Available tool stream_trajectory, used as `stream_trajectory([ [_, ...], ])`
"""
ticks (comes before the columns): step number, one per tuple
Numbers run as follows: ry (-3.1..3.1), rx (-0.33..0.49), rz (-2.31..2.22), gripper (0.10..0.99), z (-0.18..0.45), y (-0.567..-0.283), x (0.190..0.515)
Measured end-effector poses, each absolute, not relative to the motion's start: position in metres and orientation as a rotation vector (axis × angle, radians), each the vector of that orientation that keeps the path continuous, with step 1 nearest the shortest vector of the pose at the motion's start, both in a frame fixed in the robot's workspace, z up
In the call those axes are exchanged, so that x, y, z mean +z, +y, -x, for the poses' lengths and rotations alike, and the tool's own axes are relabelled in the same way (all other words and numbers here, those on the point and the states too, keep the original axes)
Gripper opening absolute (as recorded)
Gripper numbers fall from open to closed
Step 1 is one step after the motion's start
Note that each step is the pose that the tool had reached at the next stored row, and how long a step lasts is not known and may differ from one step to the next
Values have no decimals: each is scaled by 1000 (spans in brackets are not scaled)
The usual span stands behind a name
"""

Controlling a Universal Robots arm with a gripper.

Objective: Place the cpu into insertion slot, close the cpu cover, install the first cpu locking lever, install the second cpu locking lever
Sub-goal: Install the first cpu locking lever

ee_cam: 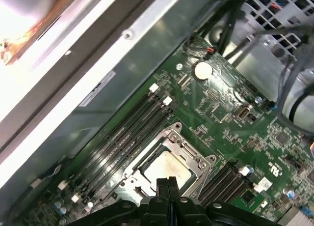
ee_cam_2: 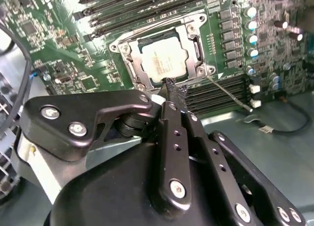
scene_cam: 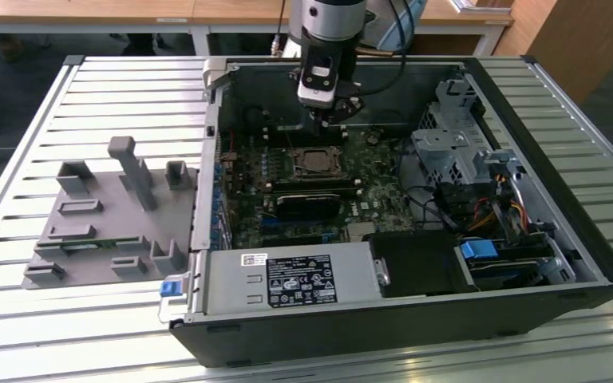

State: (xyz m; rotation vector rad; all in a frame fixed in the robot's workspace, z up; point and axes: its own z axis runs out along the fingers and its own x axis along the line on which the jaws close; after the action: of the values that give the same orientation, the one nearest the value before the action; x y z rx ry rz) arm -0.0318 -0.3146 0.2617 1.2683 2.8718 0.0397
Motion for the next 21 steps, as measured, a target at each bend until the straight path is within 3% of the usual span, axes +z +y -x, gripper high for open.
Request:
stream_trajectory([
  [21, 3064, 40, -704, 106, 32, -315, 262],
])
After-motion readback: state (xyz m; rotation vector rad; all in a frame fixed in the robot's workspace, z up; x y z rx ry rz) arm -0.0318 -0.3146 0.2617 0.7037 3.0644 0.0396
